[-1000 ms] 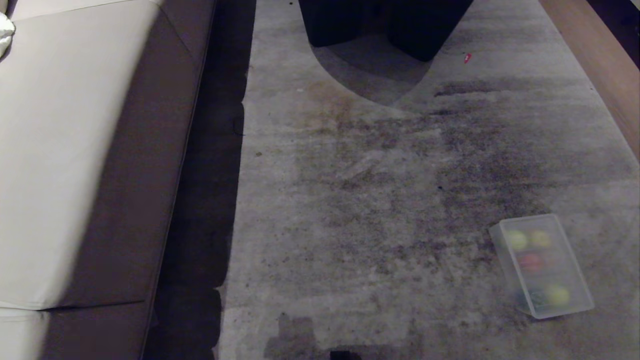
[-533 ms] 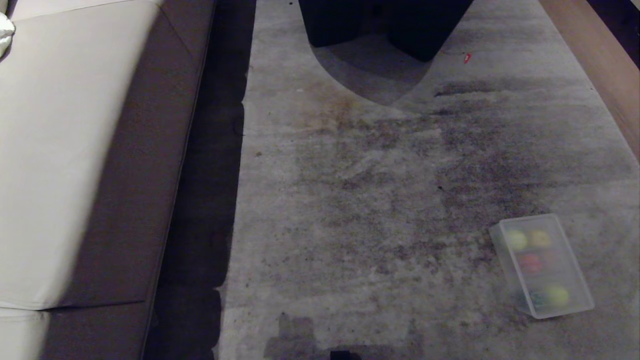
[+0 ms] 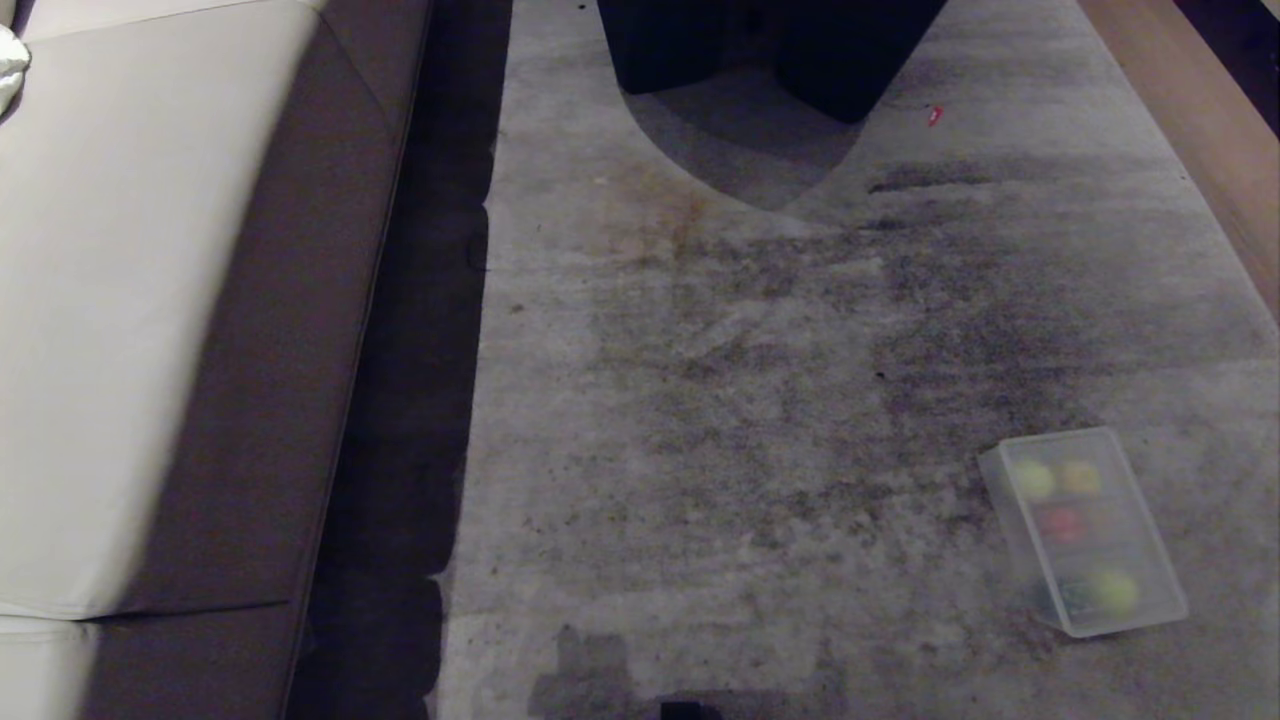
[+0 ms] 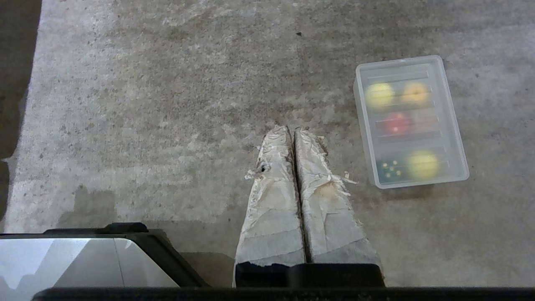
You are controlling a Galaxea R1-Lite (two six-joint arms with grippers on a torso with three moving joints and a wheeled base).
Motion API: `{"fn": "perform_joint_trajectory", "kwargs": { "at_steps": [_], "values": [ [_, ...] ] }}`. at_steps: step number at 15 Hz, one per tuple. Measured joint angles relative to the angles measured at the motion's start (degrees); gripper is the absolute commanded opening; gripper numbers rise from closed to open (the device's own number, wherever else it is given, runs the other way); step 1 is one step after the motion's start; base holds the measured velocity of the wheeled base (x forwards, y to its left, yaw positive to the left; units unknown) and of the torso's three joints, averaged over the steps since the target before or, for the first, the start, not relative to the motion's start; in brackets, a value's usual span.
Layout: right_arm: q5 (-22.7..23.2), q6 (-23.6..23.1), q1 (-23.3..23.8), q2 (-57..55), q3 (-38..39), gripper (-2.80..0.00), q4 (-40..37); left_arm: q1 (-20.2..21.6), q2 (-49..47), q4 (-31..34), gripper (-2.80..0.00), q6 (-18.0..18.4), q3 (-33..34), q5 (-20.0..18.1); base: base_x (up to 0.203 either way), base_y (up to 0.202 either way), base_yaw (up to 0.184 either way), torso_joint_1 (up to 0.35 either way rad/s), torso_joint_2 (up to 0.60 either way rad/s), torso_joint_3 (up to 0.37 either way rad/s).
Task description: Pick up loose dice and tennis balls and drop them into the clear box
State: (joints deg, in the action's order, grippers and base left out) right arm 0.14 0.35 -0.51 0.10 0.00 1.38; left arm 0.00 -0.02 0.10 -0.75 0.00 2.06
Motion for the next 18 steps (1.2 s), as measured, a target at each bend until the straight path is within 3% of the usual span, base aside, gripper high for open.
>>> {"fn": "perform_joint_trajectory", "kwargs": {
  "at_steps": [13,18],
  "values": [
    [-0.01,0.0,0.0,0.0,0.0,-2.8,0.0,0.0,0.0,0.0,-2.8,-0.15,0.0,0.02,0.0,0.0,0.0,0.0,0.0,0.003],
    [0.01,0.0,0.0,0.0,0.0,-2.8,0.0,0.0,0.0,0.0,-2.8,-0.55,0.0,0.02,0.0,0.0,0.0,0.002,0.0,0.177]
  ]
}}
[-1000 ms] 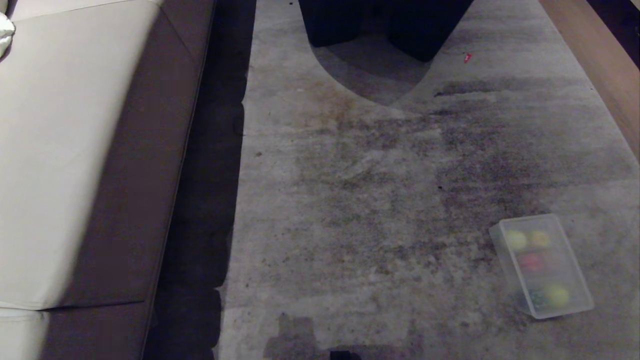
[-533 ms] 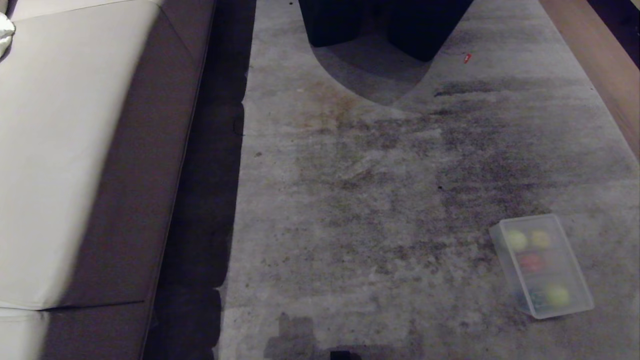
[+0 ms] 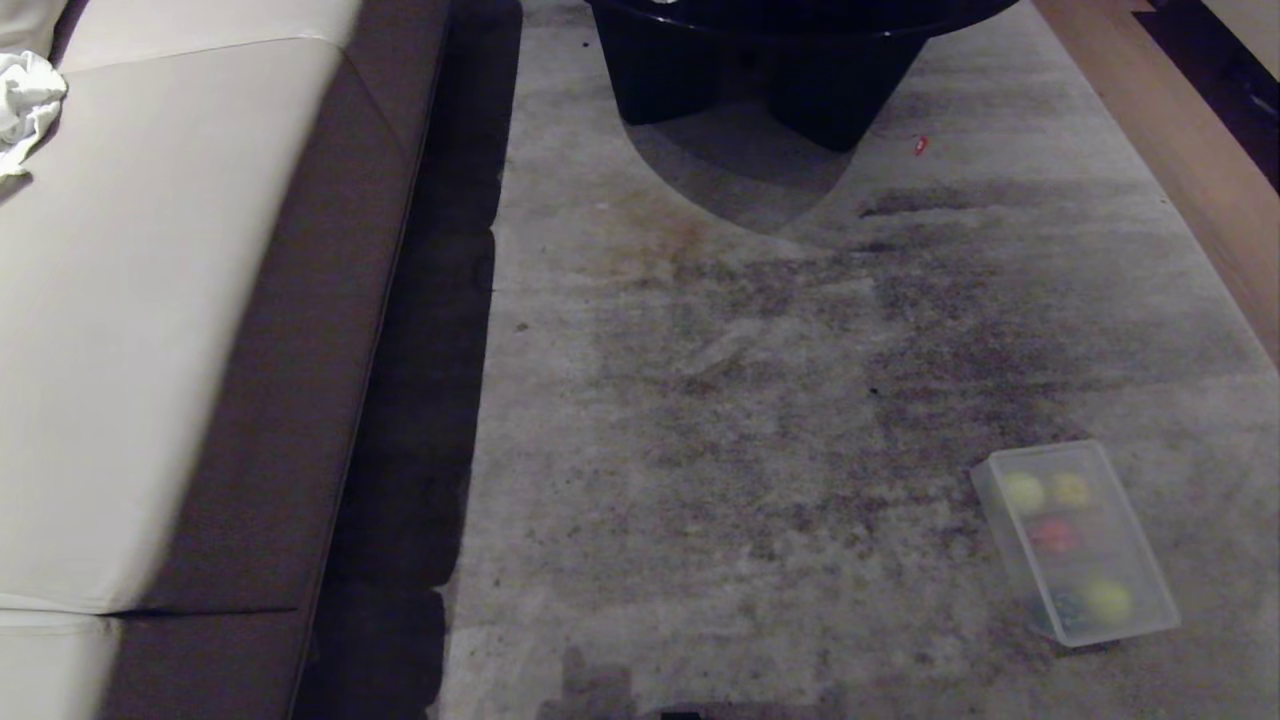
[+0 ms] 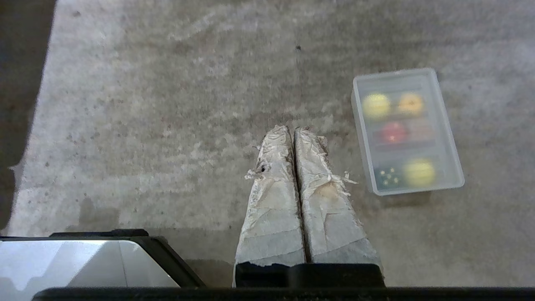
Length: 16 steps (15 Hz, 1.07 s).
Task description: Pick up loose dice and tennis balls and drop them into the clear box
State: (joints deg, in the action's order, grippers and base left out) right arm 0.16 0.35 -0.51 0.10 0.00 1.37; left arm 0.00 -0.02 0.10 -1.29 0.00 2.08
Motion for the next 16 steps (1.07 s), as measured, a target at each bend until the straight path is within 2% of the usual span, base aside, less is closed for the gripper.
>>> {"fn": "perform_joint_trajectory", "kwargs": {
  "at_steps": [9,16],
  "values": [
    [0.0,-0.02,0.0,0.0,0.0,-2.8,-0.01,0.0,0.0,-0.09,-2.8,-2.12,0.0,0.56,0.0,0.0,0.0,0.003,0.0,0.202],
    [0.0,-0.01,0.0,-0.02,0.0,-2.8,0.0,0.0,0.0,-0.17,-2.8,-2.18,0.0,0.59,0.0,0.0,0.0,0.002,0.0,0.204]
  ]
}}
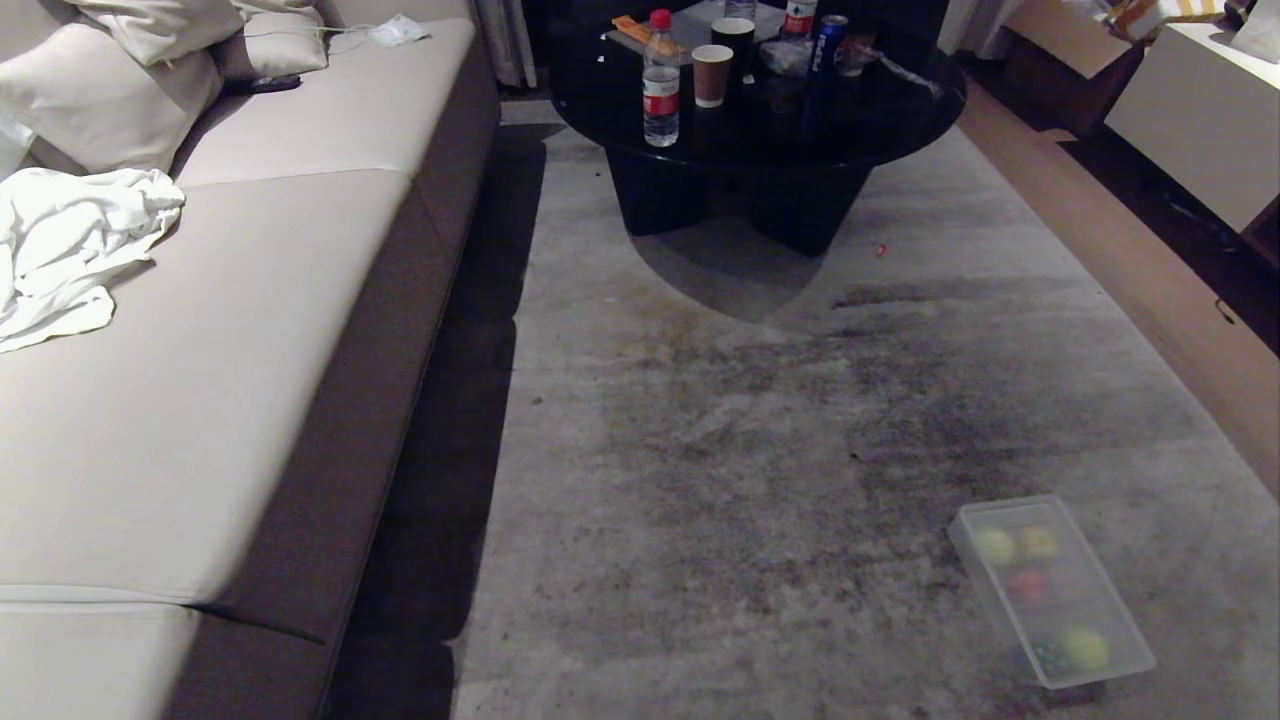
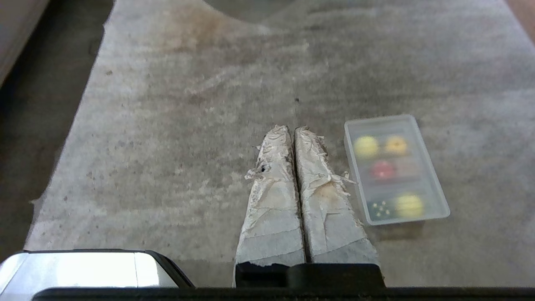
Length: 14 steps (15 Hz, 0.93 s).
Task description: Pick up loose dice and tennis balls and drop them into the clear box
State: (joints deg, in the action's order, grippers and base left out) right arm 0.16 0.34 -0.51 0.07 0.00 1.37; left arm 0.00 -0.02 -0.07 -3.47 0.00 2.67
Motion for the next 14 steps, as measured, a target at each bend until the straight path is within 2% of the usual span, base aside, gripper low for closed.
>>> {"fn": "perform_joint_trajectory", "kwargs": {
  "at_steps": [14],
  "values": [
    [-0.02,0.01,0.0,0.0,0.0,-2.8,0.01,0.0,0.0,0.0,-2.8,0.1,0.0,0.0,0.0,0.0,0.0,0.002,0.0,0.203]
  ]
}}
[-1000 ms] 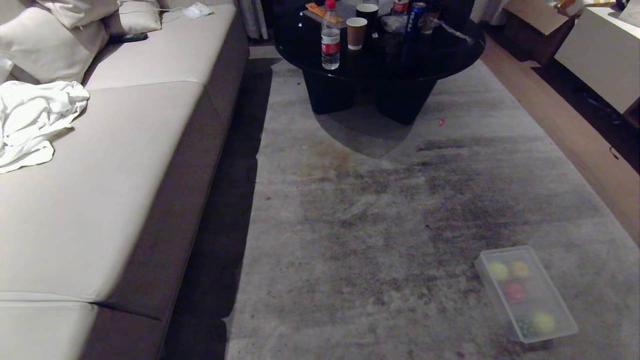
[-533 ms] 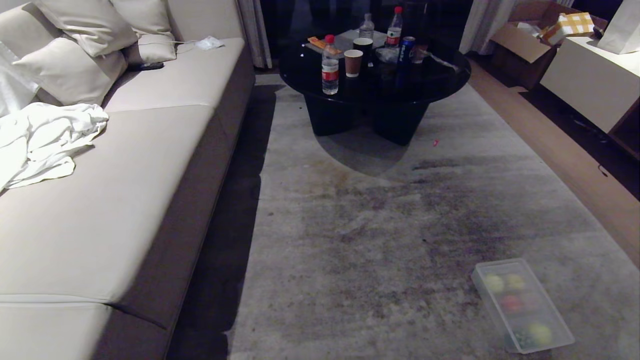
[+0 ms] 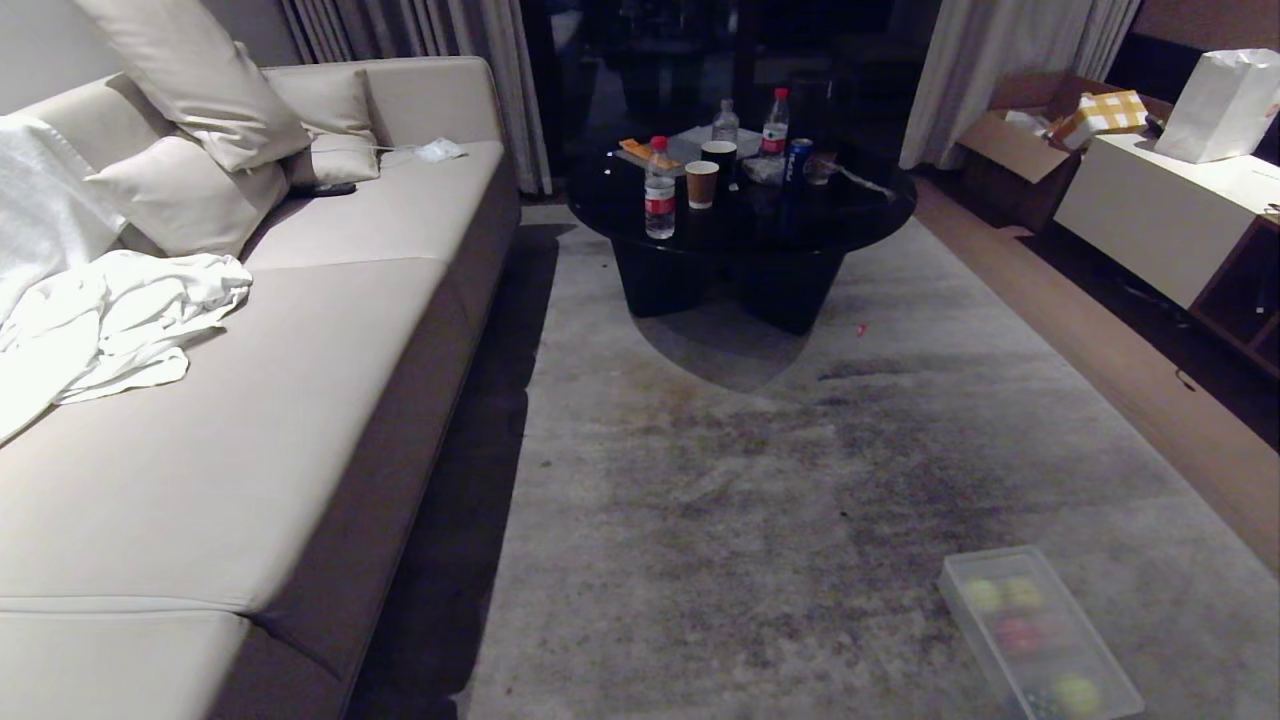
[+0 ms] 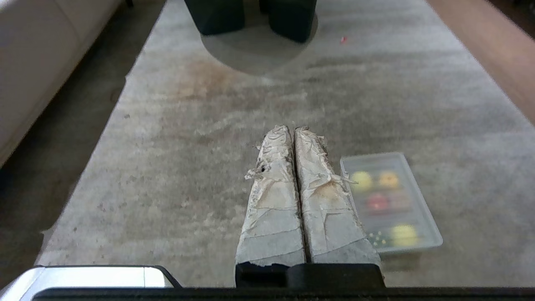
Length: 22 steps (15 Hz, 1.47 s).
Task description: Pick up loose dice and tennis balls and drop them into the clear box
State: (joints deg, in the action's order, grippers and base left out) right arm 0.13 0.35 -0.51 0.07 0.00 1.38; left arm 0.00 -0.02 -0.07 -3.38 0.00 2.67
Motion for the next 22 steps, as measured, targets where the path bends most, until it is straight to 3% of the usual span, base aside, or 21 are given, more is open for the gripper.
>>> {"fn": "perform_joint_trajectory", "kwargs": {
  "at_steps": [6,9,16,22],
  "values": [
    [0.02,0.0,0.0,0.0,0.0,-2.8,-0.01,0.0,0.0,0.07,-2.8,0.51,0.0,-0.12,0.0,0.0,0.0,0.005,0.0,0.199],
    [0.02,-0.02,0.0,0.0,0.0,-2.8,0.0,0.0,0.0,0.15,-2.8,2.91,0.0,-0.66,0.0,0.0,0.0,0.003,0.0,0.207],
    [0.02,0.0,0.0,0.0,0.0,-2.8,0.02,0.0,0.0,0.15,-2.8,2.72,0.0,-0.65,0.0,0.0,0.0,0.002,0.0,0.203],
    [0.02,-0.02,0.0,0.0,0.0,-2.8,-0.01,0.0,0.0,0.17,-2.8,3.19,0.0,-0.61,0.0,0.0,0.0,0.001,0.0,0.051]
  ]
}}
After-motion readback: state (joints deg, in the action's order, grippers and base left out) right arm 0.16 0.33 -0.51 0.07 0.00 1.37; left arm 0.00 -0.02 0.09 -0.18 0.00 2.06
